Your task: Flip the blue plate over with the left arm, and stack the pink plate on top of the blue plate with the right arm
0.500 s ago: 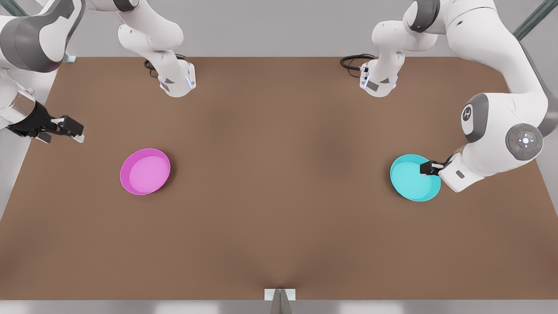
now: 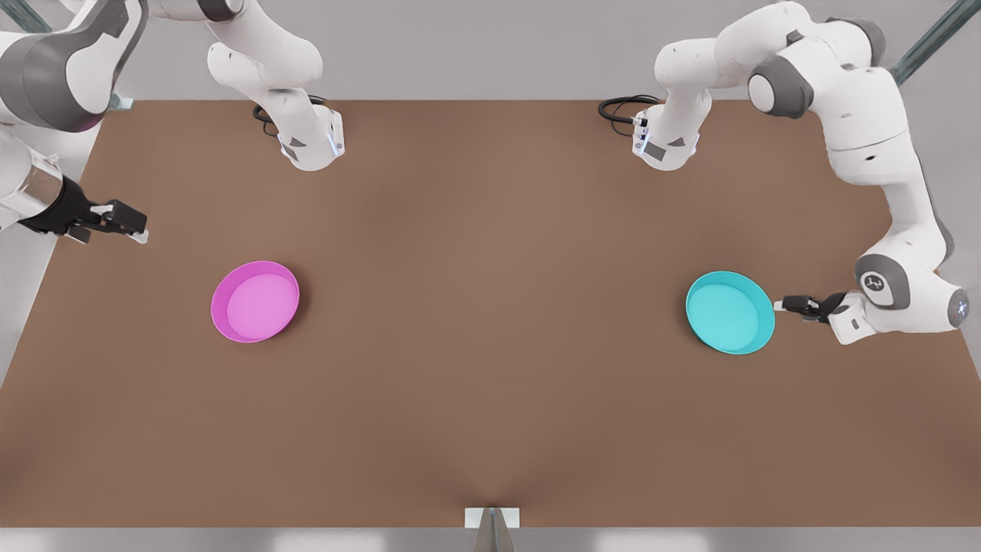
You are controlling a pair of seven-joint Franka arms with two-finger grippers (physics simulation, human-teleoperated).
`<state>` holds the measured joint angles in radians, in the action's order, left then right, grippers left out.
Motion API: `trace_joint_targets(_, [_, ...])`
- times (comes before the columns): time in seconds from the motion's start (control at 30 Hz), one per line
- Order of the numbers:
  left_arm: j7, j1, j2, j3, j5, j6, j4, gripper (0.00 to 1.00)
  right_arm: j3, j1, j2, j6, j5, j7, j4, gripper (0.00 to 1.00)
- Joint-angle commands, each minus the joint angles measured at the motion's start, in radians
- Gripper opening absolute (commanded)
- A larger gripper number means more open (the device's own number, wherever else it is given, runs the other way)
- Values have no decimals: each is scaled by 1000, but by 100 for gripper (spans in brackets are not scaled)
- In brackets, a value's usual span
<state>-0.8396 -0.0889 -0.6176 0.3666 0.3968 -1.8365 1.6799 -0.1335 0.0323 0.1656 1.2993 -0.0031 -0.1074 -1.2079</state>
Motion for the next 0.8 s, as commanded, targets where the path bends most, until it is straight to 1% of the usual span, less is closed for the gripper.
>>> trace_joint_targets(0.0, [-1,0,-4,0,85,-9,0,100,0,4,0,0,0,0,1,100])
trace_joint_targets(0.17, [2,-5,-80,0,93,-32,-5,100,2,6,-1,-2,-3,3,-1,100])
trace_joint_targets(0.37, [7,-5,-117,0,109,-27,-9,100,5,15,2,-2,2,2,-1,100])
trace_joint_targets(0.4, [7,-5,-122,0,109,-23,-9,99,5,12,3,-2,-1,2,-1,100])
trace_joint_targets(0.43, [7,-3,-123,2,109,-23,-9,73,3,6,2,-2,-3,2,-1,100])
trace_joint_targets(0.47, [7,-3,-123,0,108,-23,-9,57,2,8,2,-2,-3,2,-1,100])
trace_joint_targets(0.5, [7,-3,-123,0,108,-23,-9,46,3,8,3,-2,-3,2,-2,100])
trace_joint_targets(0.53, [8,-5,-125,0,108,-23,-9,40,3,9,3,-2,-3,2,-2,100])
trace_joint_targets(0.63, [8,-3,-126,0,108,-20,-9,34,3,15,5,-1,-3,3,-2,100])
trace_joint_targets(0.77, [8,-3,-129,0,108,-20,-9,32,6,17,6,-2,-1,0,-5,100])
